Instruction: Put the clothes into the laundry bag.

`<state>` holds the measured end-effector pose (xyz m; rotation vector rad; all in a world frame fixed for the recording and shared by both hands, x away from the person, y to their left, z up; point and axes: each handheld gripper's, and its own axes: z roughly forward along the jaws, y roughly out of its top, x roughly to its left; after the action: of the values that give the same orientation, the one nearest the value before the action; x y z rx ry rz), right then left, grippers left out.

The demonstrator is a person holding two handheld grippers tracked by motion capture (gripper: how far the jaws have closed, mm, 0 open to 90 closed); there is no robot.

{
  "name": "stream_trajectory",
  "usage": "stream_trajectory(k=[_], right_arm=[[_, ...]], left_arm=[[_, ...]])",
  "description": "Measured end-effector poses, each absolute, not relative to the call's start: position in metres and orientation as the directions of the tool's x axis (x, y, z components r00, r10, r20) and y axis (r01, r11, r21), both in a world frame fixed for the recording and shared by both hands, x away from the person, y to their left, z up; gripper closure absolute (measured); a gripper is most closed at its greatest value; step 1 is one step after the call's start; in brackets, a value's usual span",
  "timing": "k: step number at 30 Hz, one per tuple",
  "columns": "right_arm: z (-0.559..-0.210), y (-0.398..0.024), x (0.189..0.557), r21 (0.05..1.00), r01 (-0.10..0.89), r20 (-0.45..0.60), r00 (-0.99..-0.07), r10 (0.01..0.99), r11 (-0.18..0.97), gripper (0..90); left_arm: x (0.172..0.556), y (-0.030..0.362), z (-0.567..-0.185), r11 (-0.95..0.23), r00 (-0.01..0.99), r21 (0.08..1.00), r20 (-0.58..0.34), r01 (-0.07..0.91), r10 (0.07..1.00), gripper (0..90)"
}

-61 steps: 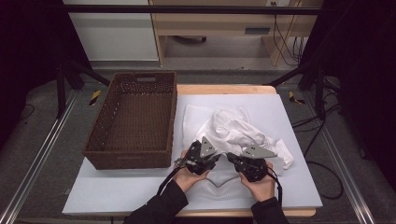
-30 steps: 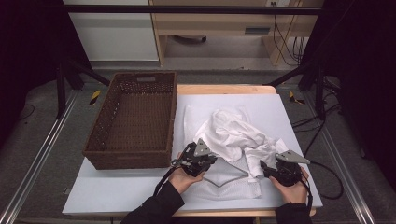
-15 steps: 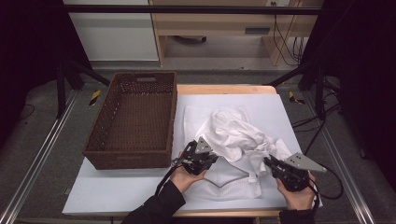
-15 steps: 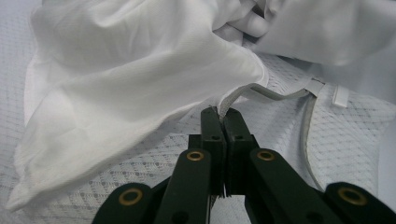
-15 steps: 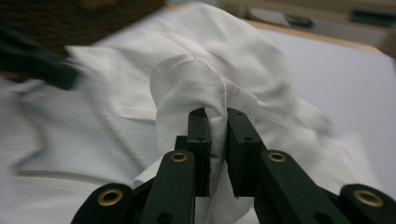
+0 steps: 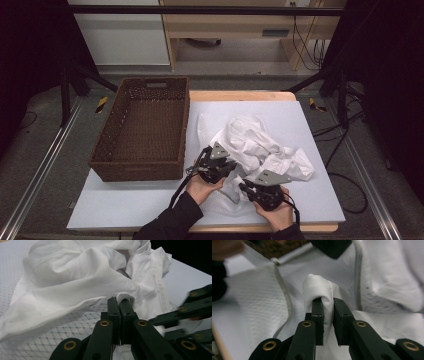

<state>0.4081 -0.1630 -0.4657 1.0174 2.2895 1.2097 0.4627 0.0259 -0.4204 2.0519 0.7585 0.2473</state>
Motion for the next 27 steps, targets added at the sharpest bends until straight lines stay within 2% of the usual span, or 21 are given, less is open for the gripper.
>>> stream_trajectory(k=[3, 6, 9, 14, 20, 23, 27], right_arm=[[-0.475, -0.152, 0.419, 0.799, 0.458, -0.001, -0.647, 0.762, 0.389, 77.9], [-0.480, -0.141, 0.427, 0.781, 0.475, -0.045, -0.605, 0.795, 0.406, 72.0], [-0.480, -0.138, 0.427, 0.777, 0.463, -0.068, -0.610, 0.789, 0.426, 68.3], [-0.469, -0.158, 0.413, 0.830, 0.431, 0.032, -0.670, 0.741, 0.354, 48.2], [-0.443, -0.188, 0.392, 0.895, 0.359, 0.050, -0.672, 0.739, 0.265, 36.1], [-0.430, -0.207, 0.394, 0.911, 0.337, 0.014, -0.598, 0.801, 0.236, 33.9], [-0.431, -0.242, 0.416, 0.898, 0.368, -0.096, -0.372, 0.923, 0.242, 27.9]], left_arm=[[0.459, 0.026, -0.420, -0.394, 0.795, 0.822, -0.112, 0.412, 0.596, 88.9], [0.457, 0.026, -0.420, -0.388, 0.795, 0.826, -0.114, 0.409, 0.595, 88.8], [0.458, 0.028, -0.422, -0.382, 0.792, 0.826, -0.121, 0.415, 0.599, 88.9], [0.460, 0.034, -0.427, -0.372, 0.784, 0.825, -0.130, 0.426, 0.607, 88.8], [0.460, 0.034, -0.428, -0.366, 0.780, 0.826, -0.134, 0.428, 0.611, 88.7], [0.458, 0.034, -0.428, -0.371, 0.782, 0.828, -0.123, 0.420, 0.612, 88.7], [0.457, 0.036, -0.429, -0.381, 0.785, 0.827, -0.113, 0.414, 0.609, 88.7]])
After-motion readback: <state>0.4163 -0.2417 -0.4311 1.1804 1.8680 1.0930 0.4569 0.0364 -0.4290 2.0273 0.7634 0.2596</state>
